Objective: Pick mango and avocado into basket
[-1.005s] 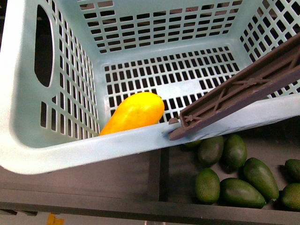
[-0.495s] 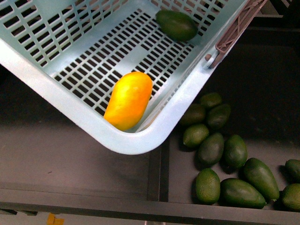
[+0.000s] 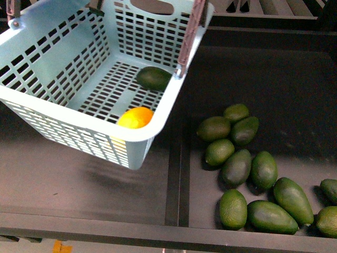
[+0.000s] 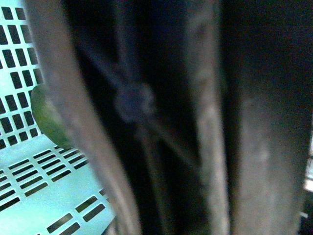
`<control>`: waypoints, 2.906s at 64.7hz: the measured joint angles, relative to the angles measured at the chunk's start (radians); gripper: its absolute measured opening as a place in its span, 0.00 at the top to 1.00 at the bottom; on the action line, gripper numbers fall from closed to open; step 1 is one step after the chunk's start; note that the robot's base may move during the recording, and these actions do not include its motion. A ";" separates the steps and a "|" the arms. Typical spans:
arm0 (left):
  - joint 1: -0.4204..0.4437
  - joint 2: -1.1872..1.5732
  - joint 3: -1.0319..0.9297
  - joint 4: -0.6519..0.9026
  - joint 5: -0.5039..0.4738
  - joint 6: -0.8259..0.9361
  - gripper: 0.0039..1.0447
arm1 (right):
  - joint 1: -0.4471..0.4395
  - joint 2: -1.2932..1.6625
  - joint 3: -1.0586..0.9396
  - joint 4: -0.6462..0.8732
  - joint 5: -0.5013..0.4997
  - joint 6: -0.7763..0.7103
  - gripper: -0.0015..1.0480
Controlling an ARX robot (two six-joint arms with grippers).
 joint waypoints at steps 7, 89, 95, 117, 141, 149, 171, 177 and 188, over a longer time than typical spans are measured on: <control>0.054 0.077 0.087 -0.016 -0.009 0.000 0.87 | 0.000 0.000 0.000 0.000 0.000 0.000 0.08; 0.142 -0.141 -0.203 -0.160 -0.176 -0.153 0.08 | 0.000 0.000 0.000 0.000 0.000 0.000 0.08; 0.153 -0.235 -0.384 0.135 -0.092 0.075 0.17 | 0.000 0.000 0.000 0.000 -0.002 0.000 0.08; 0.262 -0.544 -1.088 1.170 0.048 1.386 0.85 | 0.000 0.000 0.000 0.000 -0.001 0.000 0.08; 0.357 -0.840 -1.422 1.195 0.166 1.451 0.98 | 0.000 0.000 0.000 0.000 -0.001 0.000 0.08; 0.399 -0.958 -1.478 1.124 0.183 1.453 0.98 | 0.000 0.000 0.000 0.000 -0.001 0.000 0.08; 0.399 -1.278 -1.546 0.875 0.187 1.454 0.98 | 0.000 0.000 0.000 0.000 -0.001 0.000 0.08; 0.399 -1.397 -1.556 0.771 0.188 1.455 0.98 | 0.000 0.000 0.000 0.000 -0.001 0.000 0.08; 0.399 -1.537 -1.556 0.644 0.188 1.456 0.98 | 0.000 0.000 0.000 0.000 -0.001 0.000 0.08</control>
